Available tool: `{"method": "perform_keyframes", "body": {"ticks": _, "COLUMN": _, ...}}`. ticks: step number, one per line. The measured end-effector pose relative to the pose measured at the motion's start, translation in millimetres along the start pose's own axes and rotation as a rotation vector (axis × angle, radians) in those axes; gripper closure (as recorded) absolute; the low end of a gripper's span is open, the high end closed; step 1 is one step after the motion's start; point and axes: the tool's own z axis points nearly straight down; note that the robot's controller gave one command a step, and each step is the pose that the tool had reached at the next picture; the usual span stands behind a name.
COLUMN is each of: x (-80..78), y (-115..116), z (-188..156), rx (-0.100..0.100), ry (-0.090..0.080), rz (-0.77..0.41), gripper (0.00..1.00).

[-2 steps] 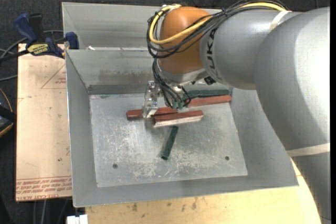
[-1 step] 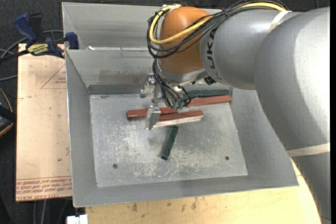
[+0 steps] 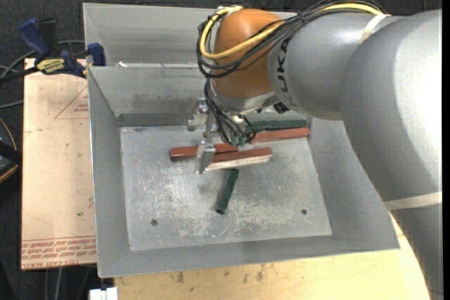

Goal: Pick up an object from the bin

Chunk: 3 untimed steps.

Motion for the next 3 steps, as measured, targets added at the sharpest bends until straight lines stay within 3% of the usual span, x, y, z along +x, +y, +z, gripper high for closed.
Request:
{"method": "perform_keyframes", "body": {"ticks": 1, "x": 0.4, "y": -13.9, "z": 34.6, "rx": -0.001, "ry": -0.005, "rz": -0.086, "gripper": 1.00}}
{"method": "perform_keyframes", "body": {"ticks": 2, "x": 1.2, "y": -13.9, "z": 35.7, "rx": -0.001, "ry": -0.003, "rz": -0.087, "gripper": 0.00}}
{"method": "perform_keyframes", "body": {"ticks": 3, "x": -0.2, "y": -13.7, "z": 34.3, "rx": -0.002, "ry": -0.009, "rz": -0.086, "gripper": 1.00}}
